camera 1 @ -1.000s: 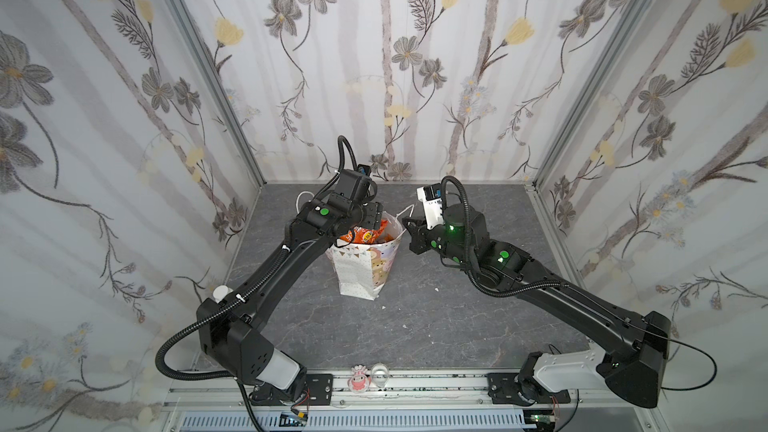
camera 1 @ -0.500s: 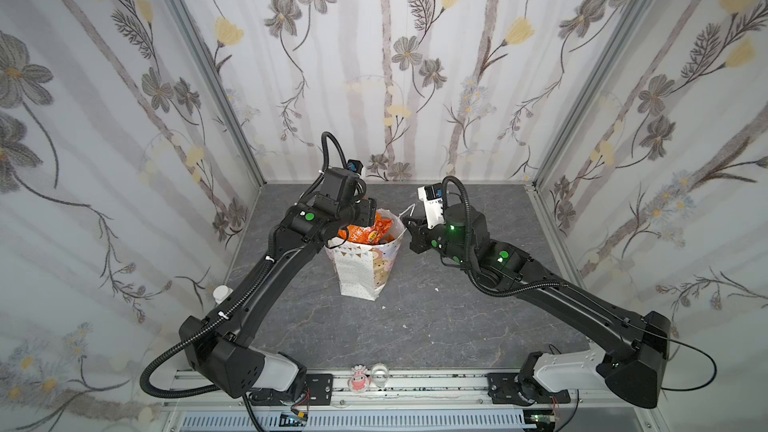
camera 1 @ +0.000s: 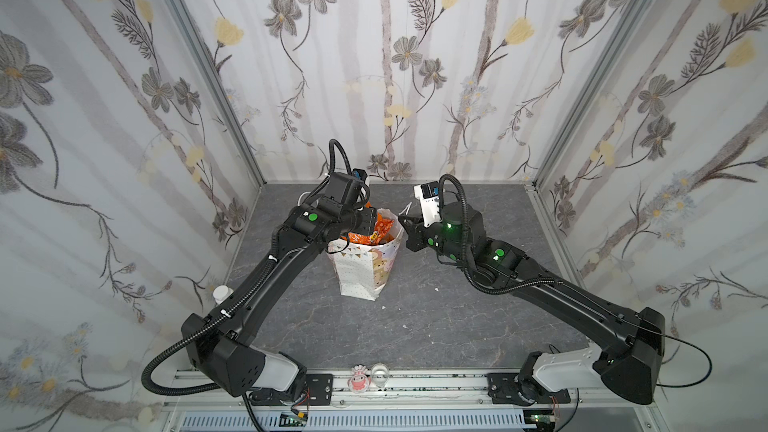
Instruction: Place the snacks into the paper bag
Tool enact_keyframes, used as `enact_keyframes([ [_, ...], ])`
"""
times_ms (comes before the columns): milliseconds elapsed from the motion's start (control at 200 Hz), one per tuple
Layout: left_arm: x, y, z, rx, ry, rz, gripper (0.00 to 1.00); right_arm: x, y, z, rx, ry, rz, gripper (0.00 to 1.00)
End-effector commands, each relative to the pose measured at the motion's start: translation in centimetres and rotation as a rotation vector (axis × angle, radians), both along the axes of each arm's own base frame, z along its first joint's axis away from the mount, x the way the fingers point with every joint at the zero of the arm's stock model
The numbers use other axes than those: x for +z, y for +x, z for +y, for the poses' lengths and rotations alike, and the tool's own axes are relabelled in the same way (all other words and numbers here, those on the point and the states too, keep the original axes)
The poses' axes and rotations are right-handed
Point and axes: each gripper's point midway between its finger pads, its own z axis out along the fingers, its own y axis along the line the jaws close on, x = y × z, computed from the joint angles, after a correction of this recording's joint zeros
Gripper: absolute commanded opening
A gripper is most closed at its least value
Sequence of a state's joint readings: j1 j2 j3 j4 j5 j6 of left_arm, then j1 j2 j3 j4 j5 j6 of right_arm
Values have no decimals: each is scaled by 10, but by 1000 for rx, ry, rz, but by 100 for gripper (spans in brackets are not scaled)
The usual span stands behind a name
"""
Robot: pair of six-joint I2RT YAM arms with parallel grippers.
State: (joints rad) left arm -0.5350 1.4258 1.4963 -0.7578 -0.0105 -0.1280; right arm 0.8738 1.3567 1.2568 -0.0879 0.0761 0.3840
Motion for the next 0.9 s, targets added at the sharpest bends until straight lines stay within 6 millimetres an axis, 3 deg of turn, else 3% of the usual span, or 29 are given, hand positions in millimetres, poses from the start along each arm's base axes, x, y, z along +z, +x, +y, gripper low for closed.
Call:
enact_keyframes([
  [0,-9,-4,3,7,6,21,53,18,2,2,1,52,-38,0],
  [200,-29,-2,0,5,9,42,52,18,2,4,4,52,-36,0],
  [599,-63,22,-13,-8,9,92,53,16,-1,5,11,42,-29,0],
  [669,-48,25,-13,-10,2,69,53,18,-1,4,9,41,-34,0],
  [829,34,21,-8,-12,-47,-61,60,30,-1,5,15,60,-66,0],
  [894,56,17,1,4,-32,-100,63,35,-2,7,24,71,-87,0],
])
